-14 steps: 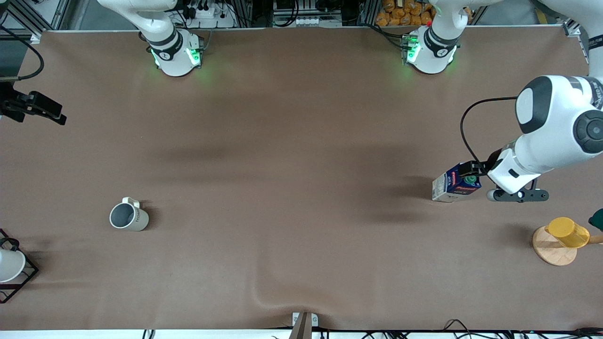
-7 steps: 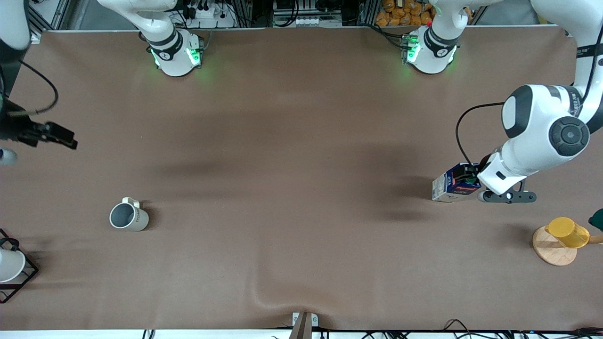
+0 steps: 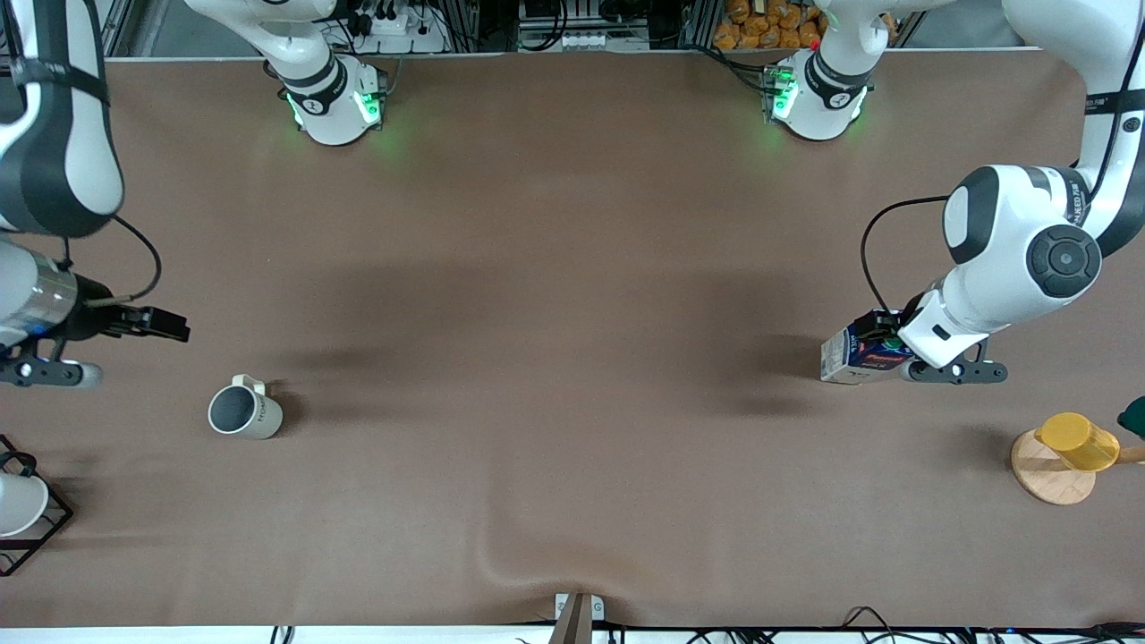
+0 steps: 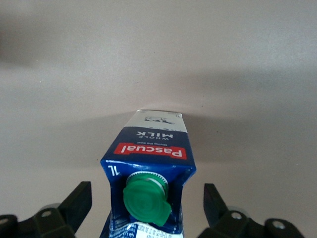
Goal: Place milk next to cup
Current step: 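Reach the left gripper to the milk carton while the right gripper reaches the mug, then close the left gripper on the milk carton while the right gripper grasps the mug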
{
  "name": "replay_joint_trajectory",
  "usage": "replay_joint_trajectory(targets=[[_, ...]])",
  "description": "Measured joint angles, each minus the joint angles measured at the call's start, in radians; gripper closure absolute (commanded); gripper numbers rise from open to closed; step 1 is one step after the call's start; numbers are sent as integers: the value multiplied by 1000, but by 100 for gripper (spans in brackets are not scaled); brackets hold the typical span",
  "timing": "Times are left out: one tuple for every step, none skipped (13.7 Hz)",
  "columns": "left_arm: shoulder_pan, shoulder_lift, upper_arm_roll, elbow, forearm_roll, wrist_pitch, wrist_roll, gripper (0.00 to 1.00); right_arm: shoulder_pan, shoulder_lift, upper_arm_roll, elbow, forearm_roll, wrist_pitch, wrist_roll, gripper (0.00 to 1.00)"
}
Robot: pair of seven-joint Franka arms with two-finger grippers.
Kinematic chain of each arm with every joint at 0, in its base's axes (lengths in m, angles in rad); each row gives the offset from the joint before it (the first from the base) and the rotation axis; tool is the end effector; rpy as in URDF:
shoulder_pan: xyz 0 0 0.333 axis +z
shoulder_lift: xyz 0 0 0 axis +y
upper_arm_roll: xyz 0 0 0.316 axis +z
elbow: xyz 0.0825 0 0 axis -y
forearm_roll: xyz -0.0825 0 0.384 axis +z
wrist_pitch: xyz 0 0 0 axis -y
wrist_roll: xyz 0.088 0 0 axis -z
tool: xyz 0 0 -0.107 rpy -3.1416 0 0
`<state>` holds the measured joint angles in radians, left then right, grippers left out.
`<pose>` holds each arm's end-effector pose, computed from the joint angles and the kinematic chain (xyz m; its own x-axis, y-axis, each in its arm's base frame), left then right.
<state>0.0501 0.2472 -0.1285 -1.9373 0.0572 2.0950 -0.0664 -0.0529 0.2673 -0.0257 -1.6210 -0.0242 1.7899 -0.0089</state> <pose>0.5954 -0.0411 0.3522 0.9955 -0.0392 -0.0859 -0.0412 -0.9989 -0.0212 0.6287 -0.0501 0.4594 0.9931 -0.0638 -0.0985 -0.0612 -0.9977 0.0289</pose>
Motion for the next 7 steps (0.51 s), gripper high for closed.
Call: replay_joint_trajectory(targets=[[0, 0, 0, -1, 0, 0, 0, 28, -6, 22, 0, 0, 0, 23, -15, 0], [1, 0, 0, -3, 0, 0, 0, 37, -14, 43, 0, 0, 0, 46, -34, 0], [1, 0, 0, -4, 0, 0, 0, 46, -23, 62, -1, 0, 0, 65, -52, 0], [2, 0, 0, -5, 0, 0, 0, 56, -31, 81, -1, 0, 0, 81, -65, 0], [2, 0, 0, -6, 0, -1, 0, 58, -36, 98, -1, 0, 0, 92, -72, 0], [2, 0, 0, -6, 0, -2, 0, 59, -37, 113, -1, 0, 0, 106, -75, 0], [2, -1, 0, -6, 0, -2, 0, 59, -37, 128, 0, 0, 0, 119, -76, 0]])
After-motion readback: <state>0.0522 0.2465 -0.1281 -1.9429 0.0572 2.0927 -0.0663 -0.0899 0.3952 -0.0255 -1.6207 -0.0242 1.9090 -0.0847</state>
